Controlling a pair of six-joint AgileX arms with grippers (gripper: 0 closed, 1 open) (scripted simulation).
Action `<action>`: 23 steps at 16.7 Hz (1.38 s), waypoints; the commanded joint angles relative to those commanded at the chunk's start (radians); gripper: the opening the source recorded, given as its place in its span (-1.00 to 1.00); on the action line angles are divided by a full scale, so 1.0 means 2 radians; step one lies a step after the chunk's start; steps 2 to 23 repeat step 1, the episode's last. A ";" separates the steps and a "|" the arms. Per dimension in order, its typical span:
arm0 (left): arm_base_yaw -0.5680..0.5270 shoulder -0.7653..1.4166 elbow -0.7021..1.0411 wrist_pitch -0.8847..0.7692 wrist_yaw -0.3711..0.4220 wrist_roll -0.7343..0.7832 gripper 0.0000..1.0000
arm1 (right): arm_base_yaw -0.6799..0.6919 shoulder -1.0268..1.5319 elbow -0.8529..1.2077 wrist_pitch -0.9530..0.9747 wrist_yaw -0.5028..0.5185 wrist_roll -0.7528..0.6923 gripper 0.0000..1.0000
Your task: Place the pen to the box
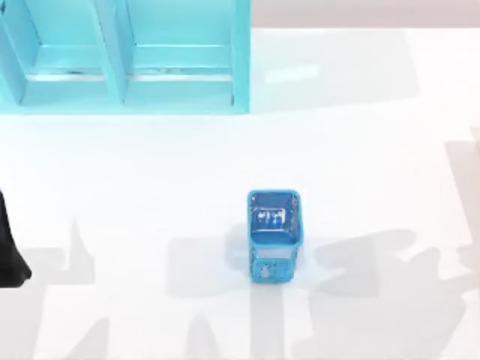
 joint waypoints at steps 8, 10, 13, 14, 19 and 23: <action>0.000 0.000 0.000 0.000 0.000 0.000 1.00 | 0.000 0.000 0.000 0.000 0.000 0.000 1.00; 0.000 0.000 0.000 0.000 0.000 0.000 1.00 | 0.000 0.000 0.000 0.000 0.000 0.000 1.00; 0.000 0.000 0.000 0.000 0.000 0.000 1.00 | 0.000 0.000 0.000 0.000 0.000 0.000 1.00; 0.000 0.000 0.000 0.000 0.000 0.000 1.00 | 0.000 0.000 0.000 0.000 0.000 0.000 1.00; 0.000 0.000 0.000 0.000 0.000 0.000 1.00 | 0.000 0.000 0.000 0.000 0.000 0.000 1.00; 0.000 0.000 0.000 0.000 0.000 0.000 1.00 | 0.000 0.000 0.000 0.000 0.000 0.000 1.00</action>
